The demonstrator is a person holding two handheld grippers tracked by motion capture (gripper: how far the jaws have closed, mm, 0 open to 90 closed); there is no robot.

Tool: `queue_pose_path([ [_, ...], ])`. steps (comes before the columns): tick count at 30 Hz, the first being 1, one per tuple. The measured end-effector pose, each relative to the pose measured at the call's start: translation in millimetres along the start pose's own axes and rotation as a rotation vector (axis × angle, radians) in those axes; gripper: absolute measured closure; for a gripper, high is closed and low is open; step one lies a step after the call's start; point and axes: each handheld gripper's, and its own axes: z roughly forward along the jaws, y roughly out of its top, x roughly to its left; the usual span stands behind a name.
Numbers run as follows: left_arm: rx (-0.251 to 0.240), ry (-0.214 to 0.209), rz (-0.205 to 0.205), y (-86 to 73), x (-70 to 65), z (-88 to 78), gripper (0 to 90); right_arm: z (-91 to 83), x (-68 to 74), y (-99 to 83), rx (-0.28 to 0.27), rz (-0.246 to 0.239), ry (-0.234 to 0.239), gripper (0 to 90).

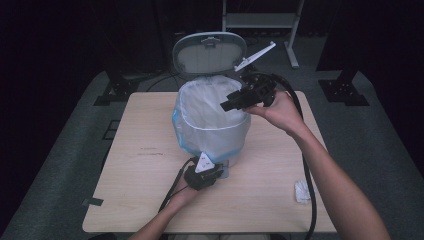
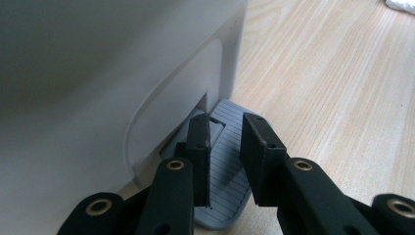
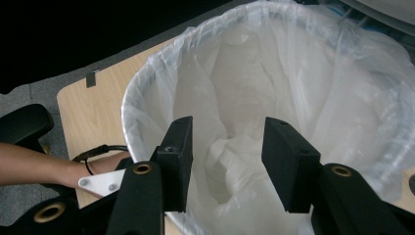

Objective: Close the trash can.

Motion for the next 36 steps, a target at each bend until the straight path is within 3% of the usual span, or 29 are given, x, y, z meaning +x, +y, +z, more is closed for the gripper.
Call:
queue_pose_path([
  [16, -0.002, 0.000, -0.001, -0.1, -0.1, 0.1, 74.0, -46.7, -5.6, -48.1, -0.082, 0.018, -0.013, 51.4],
  [36, -0.001, 0.001, -0.007, -0.2, 0.0, -0.5, 74.0, -81.1, -18.1, -116.0, -0.134, 0.091, -0.048, 49.9],
])
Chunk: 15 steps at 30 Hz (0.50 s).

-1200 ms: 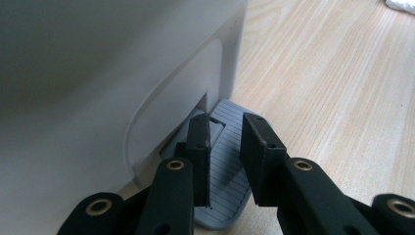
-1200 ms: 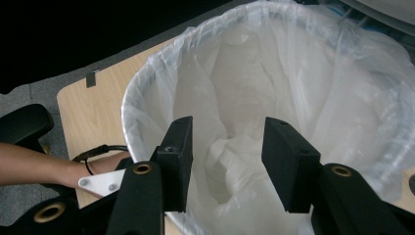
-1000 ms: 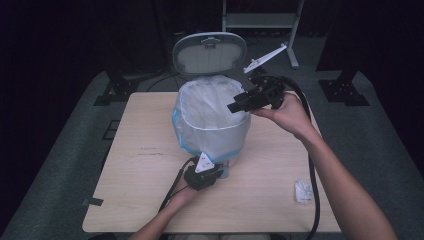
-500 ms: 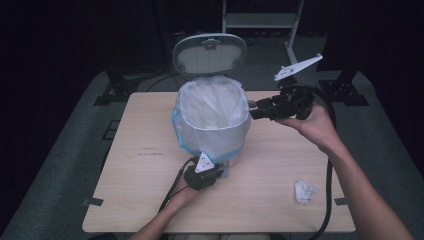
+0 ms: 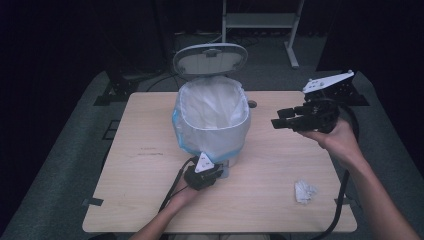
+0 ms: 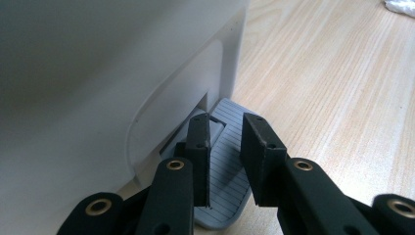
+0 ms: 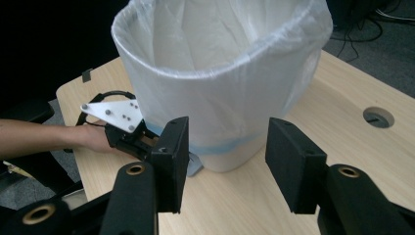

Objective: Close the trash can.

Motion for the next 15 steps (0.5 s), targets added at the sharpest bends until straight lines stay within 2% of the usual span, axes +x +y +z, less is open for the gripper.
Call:
queue_pose_path([
  [15, -0.004, -0.001, -0.026, -0.5, 1.0, 0.0, 74.0, -15.4, -3.3, -52.5, -0.034, 0.024, -0.035, 46.4],
])
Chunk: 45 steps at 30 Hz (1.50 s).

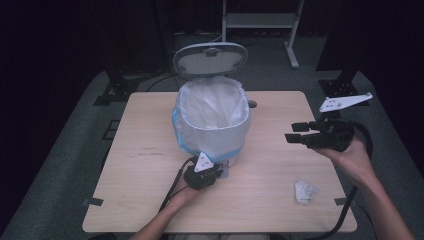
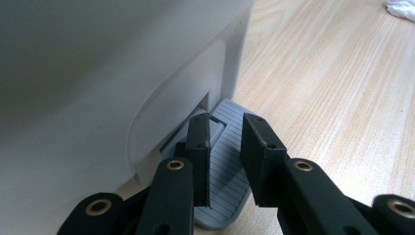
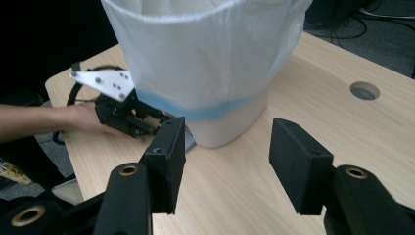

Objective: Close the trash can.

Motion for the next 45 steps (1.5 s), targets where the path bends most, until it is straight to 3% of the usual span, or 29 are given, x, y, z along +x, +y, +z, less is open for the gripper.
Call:
queue_pose_path([
  [11, -0.001, 0.008, -0.007, -0.1, -0.5, 0.2, 74.1, -2.2, 0.3, -48.1, -0.025, 0.011, -0.026, 44.7],
  [17, -0.001, 0.015, -0.013, 0.0, -1.0, 0.3, 74.1, -5.1, 2.3, -67.8, -0.041, -0.008, -0.061, 43.7],
  [30, -0.002, 0.027, -0.039, -0.1, -2.3, 0.1, 73.9, -6.4, 2.4, -84.7, -0.058, -0.002, -0.073, 43.4],
  [35, -0.001, 0.028, -0.040, -0.1, -2.5, 0.1, 73.8, -0.8, 2.0, -92.6, -0.033, -0.013, -0.079, 42.2],
  [45, 0.001, 0.028, -0.039, 0.0, -2.4, -0.1, 73.8, 6.7, -6.4, -124.9, 0.011, 0.014, -0.098, 40.0],
])
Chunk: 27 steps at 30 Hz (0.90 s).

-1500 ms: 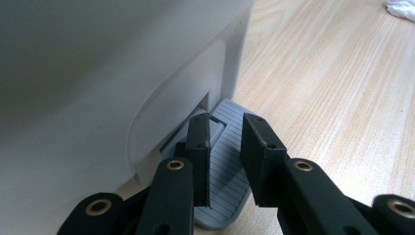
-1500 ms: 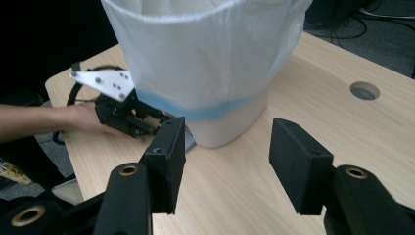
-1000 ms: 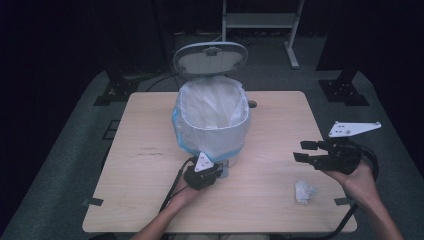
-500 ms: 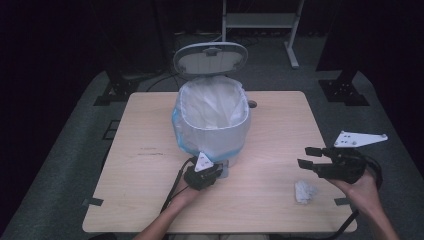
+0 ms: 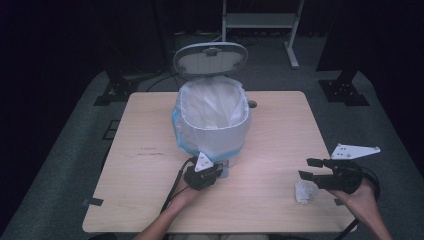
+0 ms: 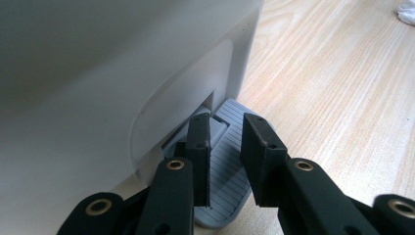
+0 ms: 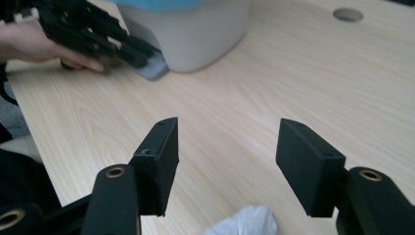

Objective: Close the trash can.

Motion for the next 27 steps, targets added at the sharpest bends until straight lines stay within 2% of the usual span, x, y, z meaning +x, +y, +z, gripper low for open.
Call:
queue_pose_path([
  [4, 0.000, 0.000, 0.000, 0.1, 0.0, 0.0, 73.8, 4.0, -7.2, -19.0, 0.024, 0.031, -0.007, 39.2],
  [9, -0.001, 0.000, -0.002, 0.0, -0.2, 0.1, 73.8, 7.9, -12.8, -33.8, 0.041, 0.055, -0.011, 39.2],
  [16, 0.000, 0.000, 0.000, 0.1, 0.0, 0.0, 73.8, 24.2, -19.9, -60.8, 0.118, 0.082, -0.020, 40.2],
  [19, 0.000, 0.000, -0.001, 0.1, -0.1, 0.0, 73.8, 28.6, -20.0, -65.9, 0.139, 0.082, -0.023, 41.0],
  [25, 0.000, 0.000, -0.001, 0.1, 0.0, 0.0, 73.8, 38.0, -20.6, -77.6, 0.175, 0.085, -0.033, 50.3],
  [26, 0.000, 0.000, 0.000, 0.1, 0.0, 0.0, 73.8, 40.9, -21.3, -81.0, 0.184, 0.086, -0.032, 55.6],
  [27, 0.000, 0.000, -0.001, 0.1, 0.0, 0.0, 73.8, 40.9, -21.3, -81.0, 0.184, 0.086, -0.032, 55.6],
])
